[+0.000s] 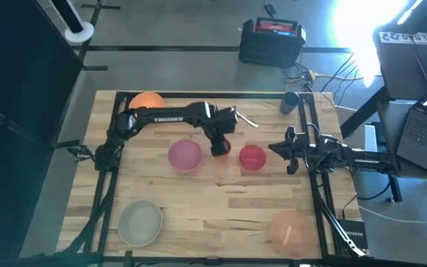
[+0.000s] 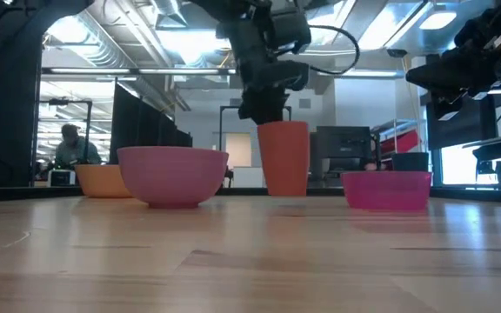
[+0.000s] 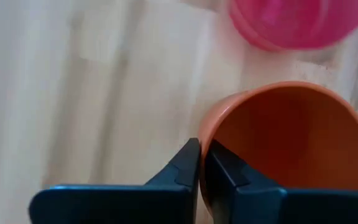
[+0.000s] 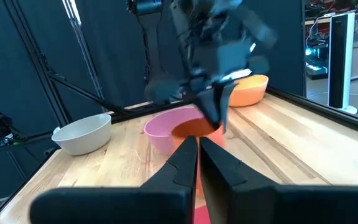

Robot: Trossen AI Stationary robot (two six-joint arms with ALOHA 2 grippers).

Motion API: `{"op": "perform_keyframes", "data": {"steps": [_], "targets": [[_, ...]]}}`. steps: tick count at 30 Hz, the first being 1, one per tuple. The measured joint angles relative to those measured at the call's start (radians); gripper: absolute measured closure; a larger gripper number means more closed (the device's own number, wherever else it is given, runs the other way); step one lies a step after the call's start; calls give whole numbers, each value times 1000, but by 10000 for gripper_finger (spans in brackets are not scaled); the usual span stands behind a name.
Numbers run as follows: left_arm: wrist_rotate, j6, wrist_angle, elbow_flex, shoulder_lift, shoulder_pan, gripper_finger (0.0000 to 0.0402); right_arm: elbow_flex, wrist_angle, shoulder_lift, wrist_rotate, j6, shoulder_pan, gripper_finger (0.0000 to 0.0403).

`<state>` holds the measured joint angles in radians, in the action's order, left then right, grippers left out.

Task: Nest bowls inside each other
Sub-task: Put the orange cup on top of the table, then stack the blue cup on top of the orange cup

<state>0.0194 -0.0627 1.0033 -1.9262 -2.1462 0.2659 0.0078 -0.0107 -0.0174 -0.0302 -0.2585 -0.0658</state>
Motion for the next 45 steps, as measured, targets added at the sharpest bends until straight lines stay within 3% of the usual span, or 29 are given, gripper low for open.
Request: {"op": "perform_keyframes", "data": {"steps": [9, 16, 23, 35, 40, 45], "targets": [[3, -117, 16, -39, -1, 159, 401, 0, -6, -36, -33, -97, 0, 402], [-91, -152, 67, -41, -22, 263, 401, 0, -6, -80, -33, -115, 0, 402], [-118, -208, 82, -41, -61, 226, 400, 0, -12, -81, -60, -123, 0, 402], [-116, -184, 91, -72, -76, 191, 320, 0, -22, -79, -53, -127, 0, 402], [-108, -184, 151, -176, -76, 181, 286, 0, -57, -79, -32, -206, 0, 402], [-41, -184, 251, -339, -73, 154, 281, 20, -27, -83, -25, -206, 0, 402]]}}
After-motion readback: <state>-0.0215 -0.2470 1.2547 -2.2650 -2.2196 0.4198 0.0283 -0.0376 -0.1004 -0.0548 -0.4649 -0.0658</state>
